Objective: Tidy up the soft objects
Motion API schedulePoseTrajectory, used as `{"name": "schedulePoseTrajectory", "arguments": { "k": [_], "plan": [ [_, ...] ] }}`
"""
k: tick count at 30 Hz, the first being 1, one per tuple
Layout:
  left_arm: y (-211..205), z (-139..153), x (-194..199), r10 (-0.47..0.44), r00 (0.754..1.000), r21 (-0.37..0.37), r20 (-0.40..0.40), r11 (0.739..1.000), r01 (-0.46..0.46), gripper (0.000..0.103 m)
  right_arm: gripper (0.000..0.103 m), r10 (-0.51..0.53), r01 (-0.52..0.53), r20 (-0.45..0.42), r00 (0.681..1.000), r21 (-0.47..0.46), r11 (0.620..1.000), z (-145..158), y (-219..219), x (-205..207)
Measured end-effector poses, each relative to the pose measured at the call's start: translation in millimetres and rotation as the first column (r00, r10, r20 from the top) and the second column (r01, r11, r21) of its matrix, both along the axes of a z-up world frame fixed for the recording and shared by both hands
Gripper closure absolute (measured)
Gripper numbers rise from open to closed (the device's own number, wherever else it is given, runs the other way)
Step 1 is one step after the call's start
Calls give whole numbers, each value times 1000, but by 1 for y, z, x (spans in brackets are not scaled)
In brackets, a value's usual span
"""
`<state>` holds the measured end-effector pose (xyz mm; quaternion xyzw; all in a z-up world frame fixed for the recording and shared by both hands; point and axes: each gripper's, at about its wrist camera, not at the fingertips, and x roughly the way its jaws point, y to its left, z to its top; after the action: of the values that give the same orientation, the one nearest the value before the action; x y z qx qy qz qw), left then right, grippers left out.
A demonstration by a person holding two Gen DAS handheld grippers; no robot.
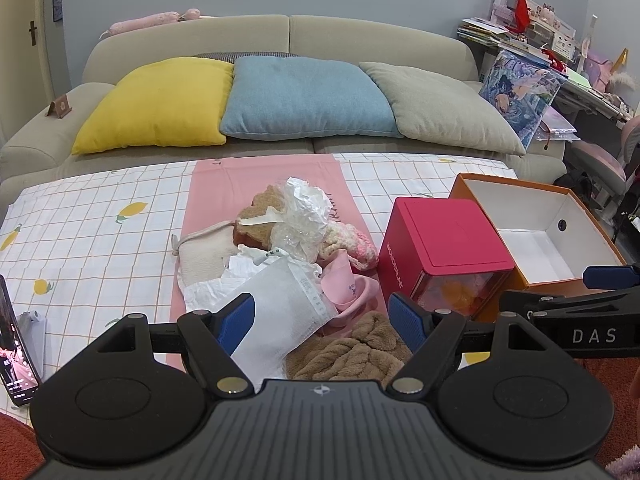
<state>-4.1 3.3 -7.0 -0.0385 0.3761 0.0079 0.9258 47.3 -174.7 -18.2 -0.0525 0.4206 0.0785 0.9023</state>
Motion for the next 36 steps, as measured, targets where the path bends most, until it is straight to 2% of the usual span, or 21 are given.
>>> {"name": "schedulePoseTrajectory", "arguments": {
  "k": [16,22,24,26,31,33,36],
  "plan": [
    [-5,-1,5,-34,999,-13,-13,999,34,13,3,-42,42,-20,999,-9,999,-2,-3,3],
    [2,-8,8,-41,997,-50,-69,998,37,13,3,-25,24,-55,998,-15,1000,-9,0,5],
    [8,-13,11,-50,991,-91,-120,995,39,14,4,-7,6,-86,996,-17,1000,-15,3,7],
    [14,-19,12,-61,986,-121,-155,992,42,19,18,18,-19,-118,993,-4,1000,-24,5,8],
    [26,-31,13,-40,975,-102,-219,995,18,31,21,97,-92,-166,981,38,995,-40,14,13],
    [30,-35,14,-51,972,-96,-231,995,29,32,21,125,-117,-177,976,55,992,-43,19,17],
    [33,-41,16,-63,973,-39,-220,998,56,32,21,179,-161,-197,964,102,982,-49,30,24]
  ]
}}
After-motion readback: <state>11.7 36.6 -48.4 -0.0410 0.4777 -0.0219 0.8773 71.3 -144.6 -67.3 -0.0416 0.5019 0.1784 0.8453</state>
